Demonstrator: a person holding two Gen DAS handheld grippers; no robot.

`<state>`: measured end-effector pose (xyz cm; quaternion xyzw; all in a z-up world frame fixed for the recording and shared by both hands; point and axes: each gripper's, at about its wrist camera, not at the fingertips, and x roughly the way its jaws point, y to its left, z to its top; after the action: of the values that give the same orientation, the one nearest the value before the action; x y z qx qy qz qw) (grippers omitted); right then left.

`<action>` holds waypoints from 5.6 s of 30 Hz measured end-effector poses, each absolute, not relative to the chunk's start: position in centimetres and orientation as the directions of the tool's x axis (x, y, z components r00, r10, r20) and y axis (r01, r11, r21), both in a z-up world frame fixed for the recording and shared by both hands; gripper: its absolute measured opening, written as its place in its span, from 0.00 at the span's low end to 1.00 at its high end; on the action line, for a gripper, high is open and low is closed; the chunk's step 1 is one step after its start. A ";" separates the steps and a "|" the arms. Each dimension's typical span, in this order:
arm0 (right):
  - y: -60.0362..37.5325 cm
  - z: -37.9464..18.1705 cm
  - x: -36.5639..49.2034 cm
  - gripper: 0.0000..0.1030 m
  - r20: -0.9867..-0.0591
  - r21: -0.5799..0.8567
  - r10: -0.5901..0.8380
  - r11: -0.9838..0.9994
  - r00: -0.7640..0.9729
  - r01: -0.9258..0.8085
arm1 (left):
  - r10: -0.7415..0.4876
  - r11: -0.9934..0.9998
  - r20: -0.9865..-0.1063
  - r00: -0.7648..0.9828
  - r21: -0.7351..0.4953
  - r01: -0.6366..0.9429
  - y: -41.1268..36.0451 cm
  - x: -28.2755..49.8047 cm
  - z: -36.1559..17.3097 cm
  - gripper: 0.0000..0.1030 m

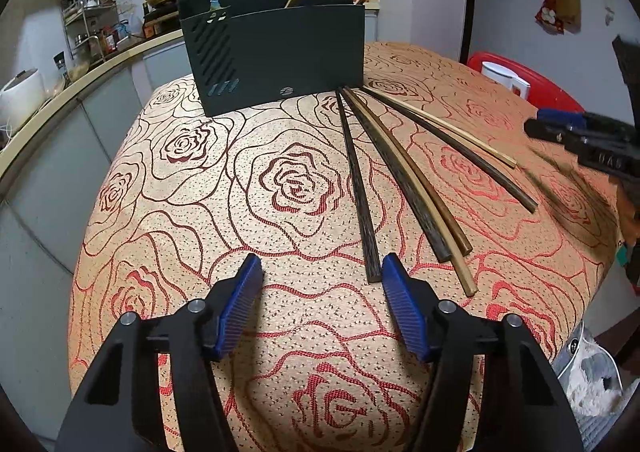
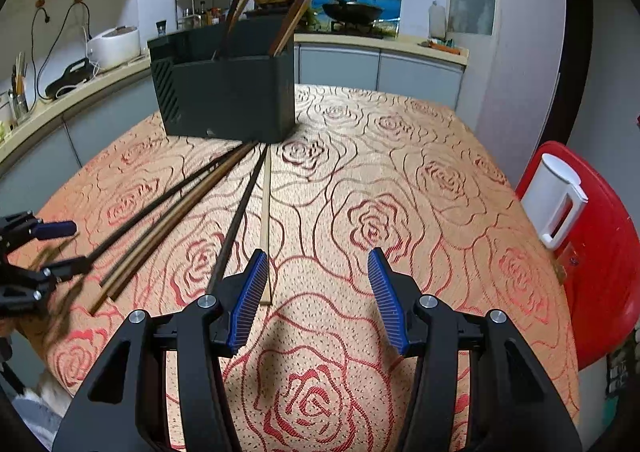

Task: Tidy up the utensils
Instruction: 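Grasp a dark chopstick with the left tool while the right tool grasps a light one, then lift both held chopsticks and carry them over the black holder, then lower the chopsticks into the holder and open both tools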

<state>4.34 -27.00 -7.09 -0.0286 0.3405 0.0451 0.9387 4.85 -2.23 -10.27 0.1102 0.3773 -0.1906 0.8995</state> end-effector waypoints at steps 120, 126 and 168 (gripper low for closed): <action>-27.3 -3.9 0.7 0.06 -0.610 0.037 0.186 0.978 0.770 -0.207 | -0.318 0.932 -0.445 0.837 0.017 0.363 0.7 7.9 6.1 0.07; -27.8 0.4 2.6 0.06 -0.546 0.034 0.204 0.974 0.813 -0.222 | -0.319 0.932 -0.438 0.841 0.015 0.361 0.7 8.3 6.6 0.07; -26.6 16.9 21.7 0.06 -0.444 0.188 0.283 0.957 0.850 -0.221 | -0.294 0.946 -0.337 0.895 0.029 0.322 -4.9 21.9 22.2 0.07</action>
<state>21.67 -26.64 16.88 0.0649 0.2401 0.1314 0.9596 21.87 -4.90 22.22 0.0422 0.1662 -0.1583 0.9724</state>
